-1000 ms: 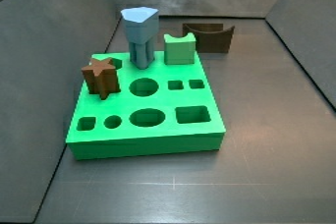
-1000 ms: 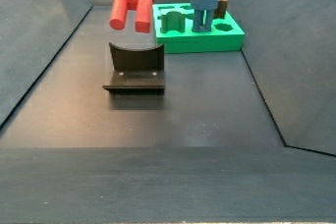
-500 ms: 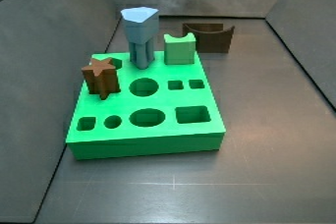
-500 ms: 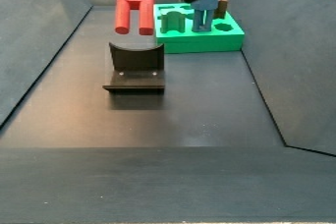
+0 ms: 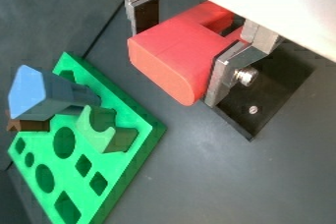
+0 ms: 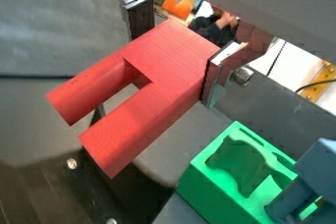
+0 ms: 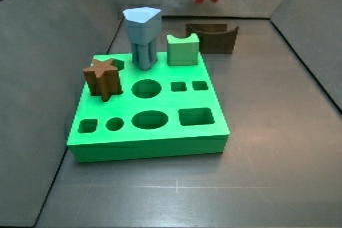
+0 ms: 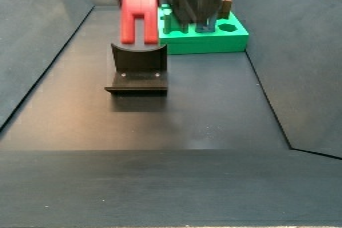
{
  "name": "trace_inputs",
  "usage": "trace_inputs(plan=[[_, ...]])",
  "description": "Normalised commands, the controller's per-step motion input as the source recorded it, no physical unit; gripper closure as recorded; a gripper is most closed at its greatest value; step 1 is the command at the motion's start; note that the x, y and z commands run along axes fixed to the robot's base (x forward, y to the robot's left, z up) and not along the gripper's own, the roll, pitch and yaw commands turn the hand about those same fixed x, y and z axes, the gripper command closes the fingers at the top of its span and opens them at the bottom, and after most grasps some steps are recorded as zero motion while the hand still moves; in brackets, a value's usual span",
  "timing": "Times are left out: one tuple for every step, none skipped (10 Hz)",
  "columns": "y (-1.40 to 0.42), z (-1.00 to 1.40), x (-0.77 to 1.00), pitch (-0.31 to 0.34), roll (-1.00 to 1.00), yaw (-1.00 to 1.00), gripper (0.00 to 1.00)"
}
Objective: Pick up the square-circle object. Move up. Rotate the square-circle object. Place the square-circle object on the fixture. Regrasp the square-circle object. Move to above the board. Insert the square-circle object.
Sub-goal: Place the square-circle object on the fixture.
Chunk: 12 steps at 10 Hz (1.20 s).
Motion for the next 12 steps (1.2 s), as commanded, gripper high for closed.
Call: trace_inputs(plan=[[0.13, -1.00, 0.16, 0.208, -0.85, -0.15, 1.00], [0.14, -1.00, 0.18, 0.178, -0.69, -0.18, 1.00], [0.14, -1.00, 0.18, 0.134, -0.47, -0.20, 1.00], [0.14, -1.00, 0.19, 0.101, -0.30, -0.21, 1.00], [0.13, -1.00, 0.20, 0.051, -0.19, -0.20, 1.00], [0.13, -0.93, 0.19, 0.027, -0.17, -0.19, 1.00], [0.10, -0.67, 0.14, -0.001, -0.16, -0.17, 1.00], [0.08, -0.54, 0.13, -0.012, -0.16, -0.15, 1.00], [0.12, -0.37, 0.09, -0.044, -0.12, -0.11, 1.00], [0.13, -0.36, 0.08, -0.049, -0.11, -0.10, 1.00], [0.12, -0.36, 0.08, -0.047, -0.11, -0.07, 1.00], [0.12, -0.36, 0.08, -0.046, -0.11, -0.06, 1.00]])
